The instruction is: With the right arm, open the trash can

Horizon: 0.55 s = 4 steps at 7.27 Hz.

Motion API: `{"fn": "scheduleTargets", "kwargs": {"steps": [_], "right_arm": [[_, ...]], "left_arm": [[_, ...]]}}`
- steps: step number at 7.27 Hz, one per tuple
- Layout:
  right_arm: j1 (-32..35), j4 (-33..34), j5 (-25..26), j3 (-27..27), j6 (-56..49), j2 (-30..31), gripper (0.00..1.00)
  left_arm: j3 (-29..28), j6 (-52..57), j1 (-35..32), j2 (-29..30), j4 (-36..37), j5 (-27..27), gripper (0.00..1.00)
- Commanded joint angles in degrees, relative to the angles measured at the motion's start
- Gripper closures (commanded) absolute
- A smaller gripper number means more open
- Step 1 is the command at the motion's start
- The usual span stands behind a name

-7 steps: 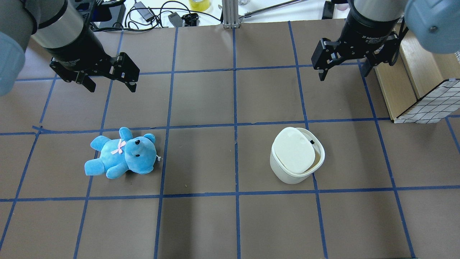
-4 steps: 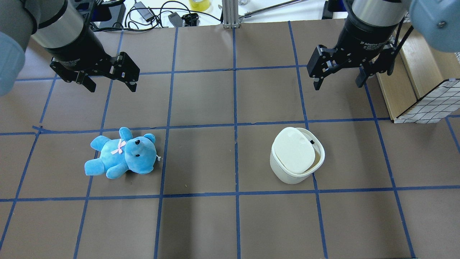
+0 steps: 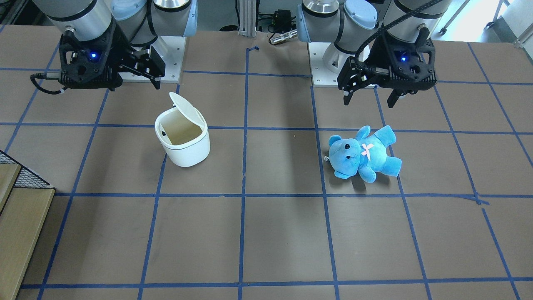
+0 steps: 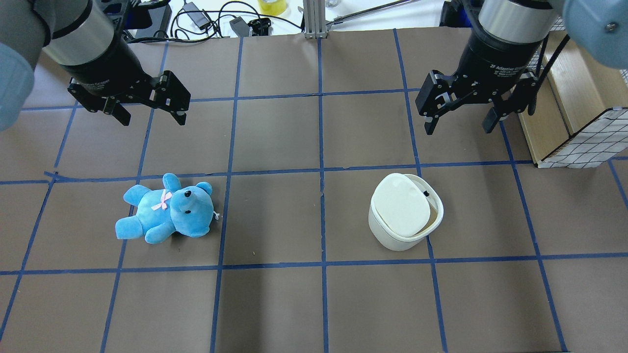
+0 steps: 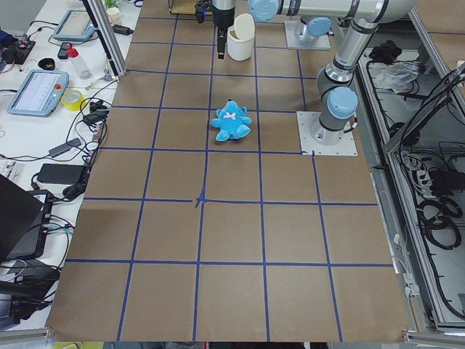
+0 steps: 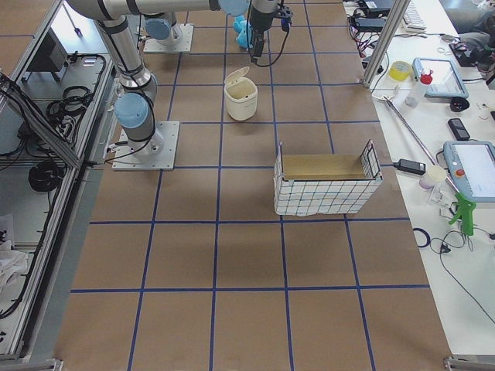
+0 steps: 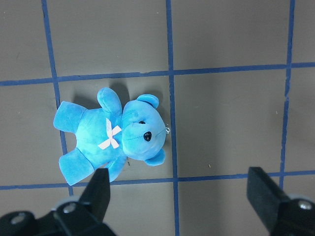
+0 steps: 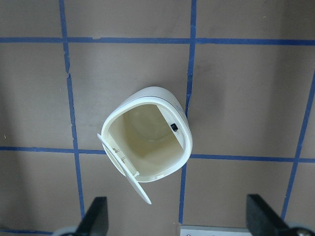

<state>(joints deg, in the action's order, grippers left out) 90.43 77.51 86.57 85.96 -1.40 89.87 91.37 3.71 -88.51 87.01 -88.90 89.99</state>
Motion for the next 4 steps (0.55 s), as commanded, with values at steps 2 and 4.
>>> {"fn": "scheduleTargets", "kwargs": {"steps": [2, 4], "right_arm": [[-0.3, 4.0, 4.7, -1.5, 0.0, 0.2, 0.00], [-0.9, 5.3, 4.6, -1.5, 0.0, 0.0, 0.00]], "left_arm": [[0.0, 0.2, 0.0, 0.0, 0.0, 0.0, 0.00], [0.1, 0.2, 0.0, 0.0, 0.0, 0.0, 0.00]]}}
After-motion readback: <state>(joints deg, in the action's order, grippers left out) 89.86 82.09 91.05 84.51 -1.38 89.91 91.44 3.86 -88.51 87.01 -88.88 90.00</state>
